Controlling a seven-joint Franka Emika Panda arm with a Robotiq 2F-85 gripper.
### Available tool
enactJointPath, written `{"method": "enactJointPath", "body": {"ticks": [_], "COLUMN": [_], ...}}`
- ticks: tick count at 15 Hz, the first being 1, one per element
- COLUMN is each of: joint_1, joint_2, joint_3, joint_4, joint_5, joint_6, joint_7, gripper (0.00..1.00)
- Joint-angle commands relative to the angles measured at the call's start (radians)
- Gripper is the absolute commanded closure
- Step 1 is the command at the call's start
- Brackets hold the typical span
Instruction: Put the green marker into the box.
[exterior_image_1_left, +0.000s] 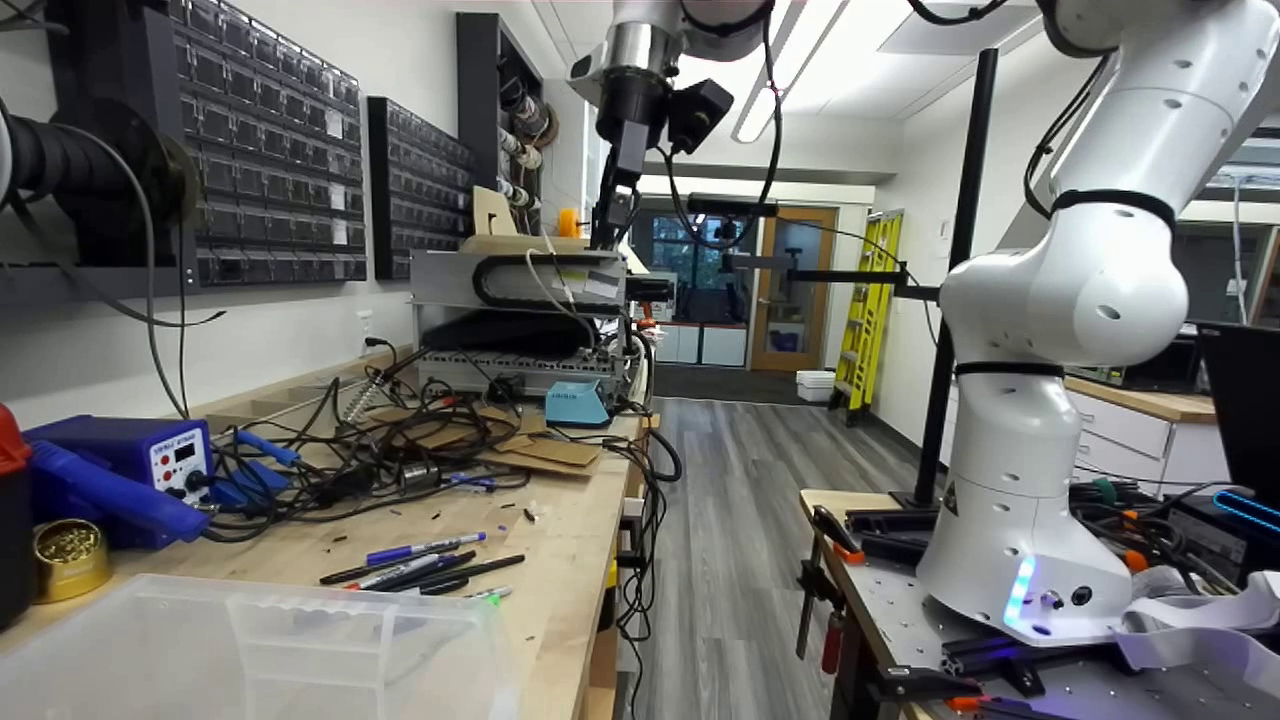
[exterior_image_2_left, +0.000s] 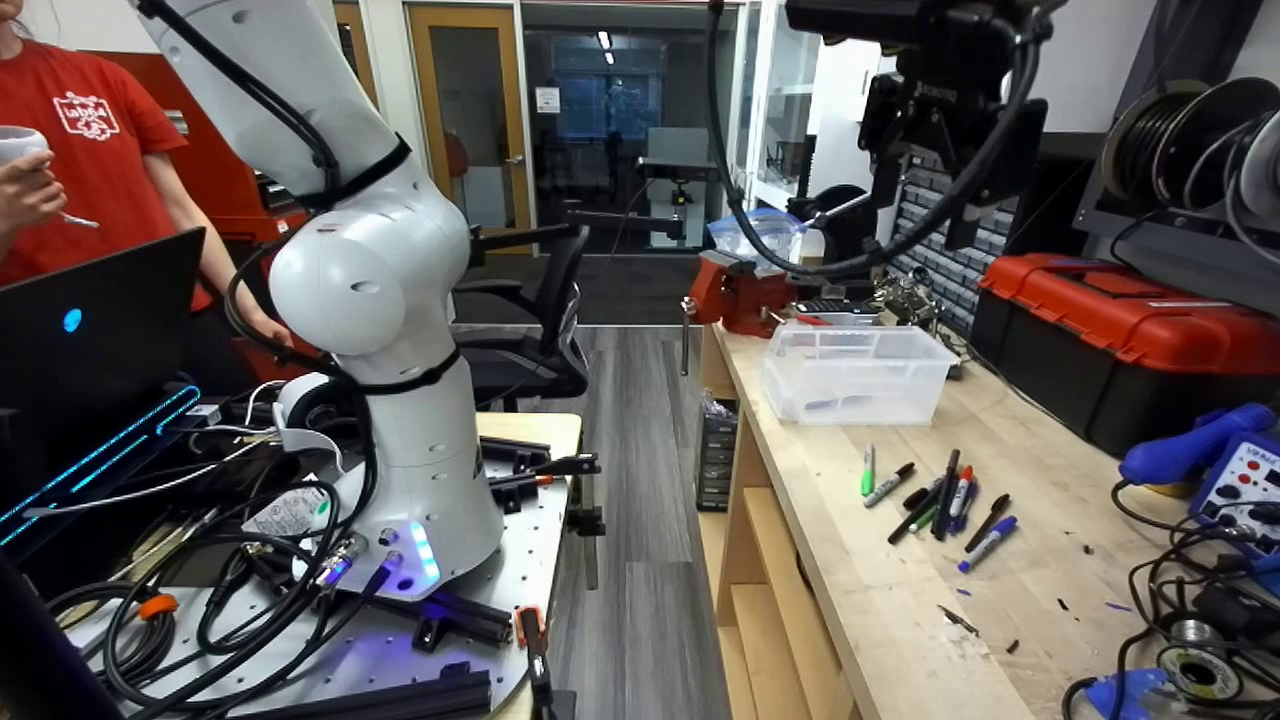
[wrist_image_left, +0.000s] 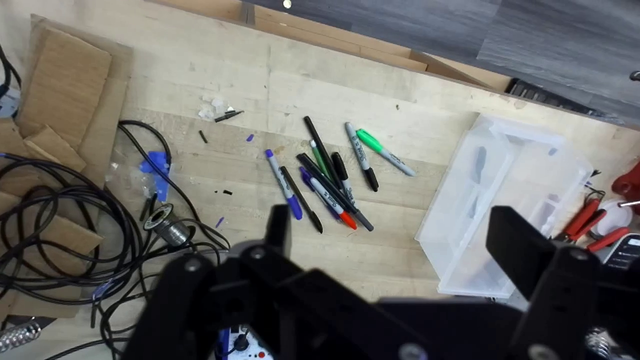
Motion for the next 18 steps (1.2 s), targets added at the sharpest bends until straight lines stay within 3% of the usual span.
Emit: {"method": "enactJointPath", "body": {"ticks": [1,10,18], "joint_1": [0.005,0.028,0.011], "joint_2": [0.101,0.308,0.541], "joint_3": [0.059,0.173,0.251], "joint_4": [0.008,0.006,0.062], "joint_5": [-0.001,0.001,-0.01], "joint_6": [0.124,0.447,0.574], "joint_7": [-0.007,-0.038,-0.07], "gripper": [0.0,0.0,0.0]}}
